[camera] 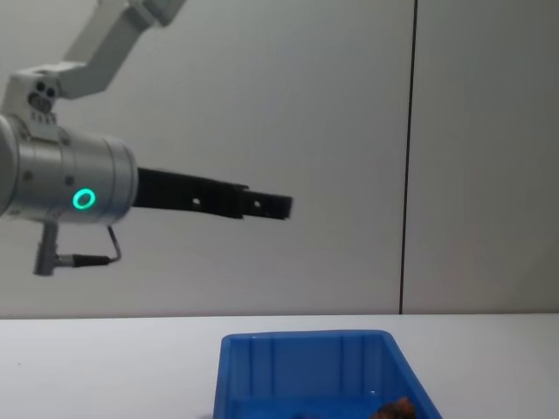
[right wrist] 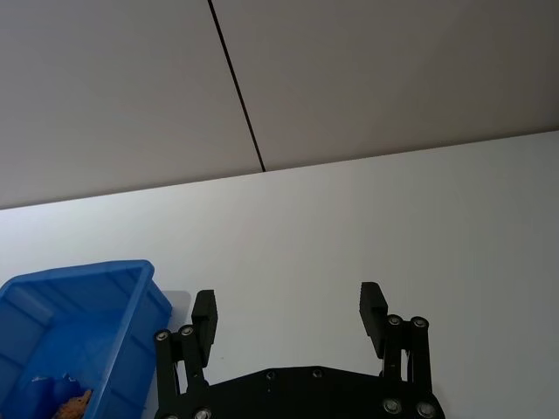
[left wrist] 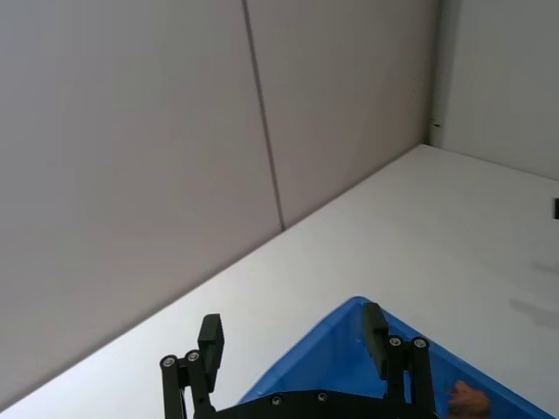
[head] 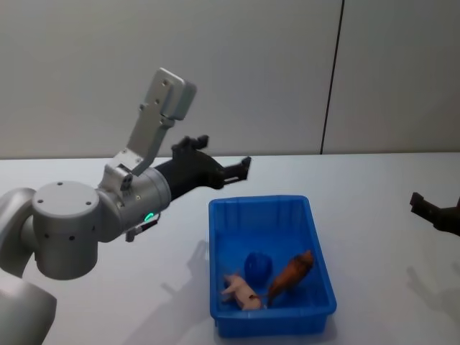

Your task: Pick up the two dolls from the table and place them into the box.

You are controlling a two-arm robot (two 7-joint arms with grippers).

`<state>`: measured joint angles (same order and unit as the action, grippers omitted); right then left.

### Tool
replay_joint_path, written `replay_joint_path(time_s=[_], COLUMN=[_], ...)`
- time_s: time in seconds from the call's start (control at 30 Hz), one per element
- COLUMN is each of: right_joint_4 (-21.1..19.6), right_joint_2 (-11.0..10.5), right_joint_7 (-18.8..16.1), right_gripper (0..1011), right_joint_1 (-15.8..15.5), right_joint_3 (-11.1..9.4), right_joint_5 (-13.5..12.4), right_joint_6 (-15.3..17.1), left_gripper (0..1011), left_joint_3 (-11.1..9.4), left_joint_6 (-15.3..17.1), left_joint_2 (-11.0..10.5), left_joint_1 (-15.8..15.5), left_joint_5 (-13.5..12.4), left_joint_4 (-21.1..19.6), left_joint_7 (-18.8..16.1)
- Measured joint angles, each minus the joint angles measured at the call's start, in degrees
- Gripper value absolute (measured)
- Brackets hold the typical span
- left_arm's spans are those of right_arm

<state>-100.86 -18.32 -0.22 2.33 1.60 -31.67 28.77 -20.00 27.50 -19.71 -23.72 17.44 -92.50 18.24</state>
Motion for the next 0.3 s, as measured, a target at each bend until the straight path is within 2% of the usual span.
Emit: replay_joint_path(time_s=[0.2, 0.3], right_joint_4=[0.0, 0.0], right_joint_2=[0.0, 0.0], right_joint_7=[0.0, 0.0], right_gripper=[1001, 1001], right_joint_1=[0.0, 0.0], right_joint_3=[0.0, 0.0], right_joint_5=[0.0, 0.0], right_joint_6=[0.0, 0.0], left_gripper=[1001, 1001], left_joint_3=[0.6, 0.8], left_joint_6=[-0.2, -0.2], left_joint_2=[-0.7, -0.8], left_joint_1=[1.7, 2.1], left_joint_5=[-0.3, -0.4], left_joint_4=[-2.9, -3.7], left_joint_7=[-6.4, -8.4])
